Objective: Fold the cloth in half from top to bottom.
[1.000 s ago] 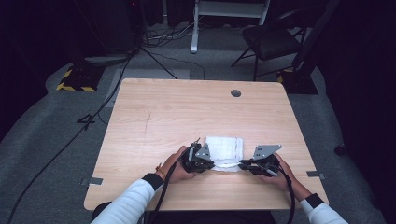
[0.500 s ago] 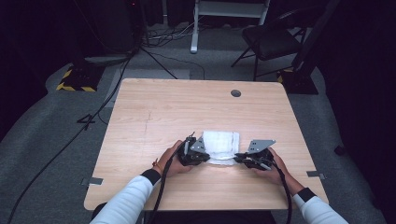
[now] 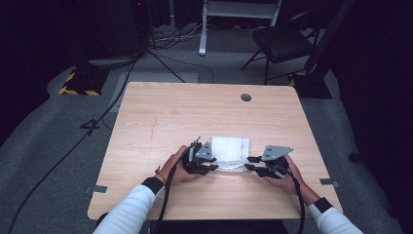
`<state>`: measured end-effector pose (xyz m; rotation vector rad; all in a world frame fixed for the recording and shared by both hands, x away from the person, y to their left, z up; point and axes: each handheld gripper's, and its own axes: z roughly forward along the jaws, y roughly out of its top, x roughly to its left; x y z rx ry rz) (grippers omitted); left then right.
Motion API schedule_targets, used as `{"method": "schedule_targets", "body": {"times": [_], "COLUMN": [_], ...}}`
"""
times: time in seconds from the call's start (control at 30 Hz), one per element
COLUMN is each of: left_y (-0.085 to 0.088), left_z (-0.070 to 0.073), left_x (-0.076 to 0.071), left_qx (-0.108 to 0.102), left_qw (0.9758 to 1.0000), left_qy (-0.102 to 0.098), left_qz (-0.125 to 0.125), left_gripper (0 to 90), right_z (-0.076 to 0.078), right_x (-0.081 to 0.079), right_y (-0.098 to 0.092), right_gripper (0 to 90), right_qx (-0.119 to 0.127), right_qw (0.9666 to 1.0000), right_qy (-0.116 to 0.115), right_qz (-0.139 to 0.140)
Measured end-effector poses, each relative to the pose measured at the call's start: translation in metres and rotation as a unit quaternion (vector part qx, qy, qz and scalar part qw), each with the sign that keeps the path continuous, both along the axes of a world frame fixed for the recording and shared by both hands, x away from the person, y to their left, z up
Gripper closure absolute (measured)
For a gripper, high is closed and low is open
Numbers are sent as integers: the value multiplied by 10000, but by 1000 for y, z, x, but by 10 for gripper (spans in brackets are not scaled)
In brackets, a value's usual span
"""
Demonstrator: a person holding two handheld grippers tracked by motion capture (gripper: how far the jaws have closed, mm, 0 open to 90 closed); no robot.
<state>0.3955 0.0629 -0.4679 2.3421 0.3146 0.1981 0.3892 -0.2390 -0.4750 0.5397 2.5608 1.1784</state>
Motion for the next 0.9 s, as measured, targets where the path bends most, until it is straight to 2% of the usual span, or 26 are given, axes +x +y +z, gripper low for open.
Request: {"method": "schedule_targets", "body": {"times": [0.07,0.23,0.3,0.53,0.8,0.9], "left_y": [0,3,6,21,39,46], "left_z": [3,9,11,15,17,17], "left_x": [-2,-7,-8,-13,-20,-25], "left_qx": [57,37,88,74,192,297], "left_qw": [10000,9998,9994,9977,9934,9908], "left_qy": [-80,-132,-188,-208,-255,-361], "left_qz": [17,112,290,647,1101,1271], "left_gripper": [660,585,516,373,263,250], "right_z": [3,14,16,17,20,21], "right_x": [-1,-2,-2,-3,-9,-13], "right_y": [-1,-6,-7,-10,-18,-22], "right_gripper": [621,543,514,403,348,338], "right_qx": [32,93,42,-193,-462,-556], "right_qw": [10000,9999,9998,9992,9976,9968], "right_qy": [-19,-61,-50,-78,-173,-238], "right_qz": [-5,-112,-174,-345,-482,-526]}}
